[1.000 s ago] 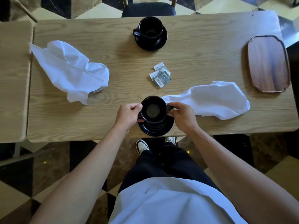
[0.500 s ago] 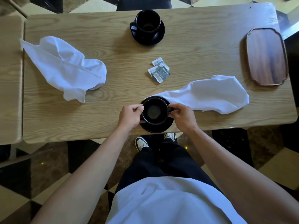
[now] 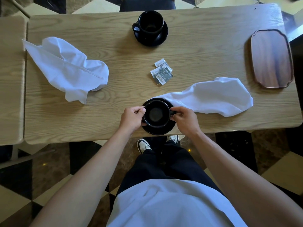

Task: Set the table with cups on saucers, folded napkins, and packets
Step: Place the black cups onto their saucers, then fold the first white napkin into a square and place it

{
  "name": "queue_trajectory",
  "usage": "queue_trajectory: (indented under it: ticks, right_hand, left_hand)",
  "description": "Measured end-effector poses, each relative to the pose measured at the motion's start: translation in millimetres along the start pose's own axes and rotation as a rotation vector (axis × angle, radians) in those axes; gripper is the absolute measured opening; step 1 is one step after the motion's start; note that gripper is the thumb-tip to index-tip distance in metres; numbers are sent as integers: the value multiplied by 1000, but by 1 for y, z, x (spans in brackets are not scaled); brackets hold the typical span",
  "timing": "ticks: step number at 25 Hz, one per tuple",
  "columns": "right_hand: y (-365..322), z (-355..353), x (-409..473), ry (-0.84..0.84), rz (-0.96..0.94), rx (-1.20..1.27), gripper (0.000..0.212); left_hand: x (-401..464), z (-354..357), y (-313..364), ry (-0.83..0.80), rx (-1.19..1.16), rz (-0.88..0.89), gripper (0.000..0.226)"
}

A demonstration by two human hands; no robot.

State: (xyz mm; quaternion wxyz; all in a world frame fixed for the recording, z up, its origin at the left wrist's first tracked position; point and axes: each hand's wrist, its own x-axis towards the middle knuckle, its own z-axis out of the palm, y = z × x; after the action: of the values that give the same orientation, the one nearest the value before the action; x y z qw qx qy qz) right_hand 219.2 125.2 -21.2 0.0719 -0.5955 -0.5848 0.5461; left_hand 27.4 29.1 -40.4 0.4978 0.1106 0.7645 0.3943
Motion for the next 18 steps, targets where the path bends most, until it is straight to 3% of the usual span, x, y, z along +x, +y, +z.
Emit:
queue_trajectory:
  ticks: [6,11,18]
  right_hand:
    - [-2,-2,-1,-33,14,-6,43]
    - [-12,-11,11,70,-88,-320,34]
    - [-58,-2,42,-116,-238,-486,44]
  left_hand:
    - [-6,2,3,34,23,0,18]
    - [-9,-6,8,70,84,3,27]
    - [-14,-33,42,193,344,142,34]
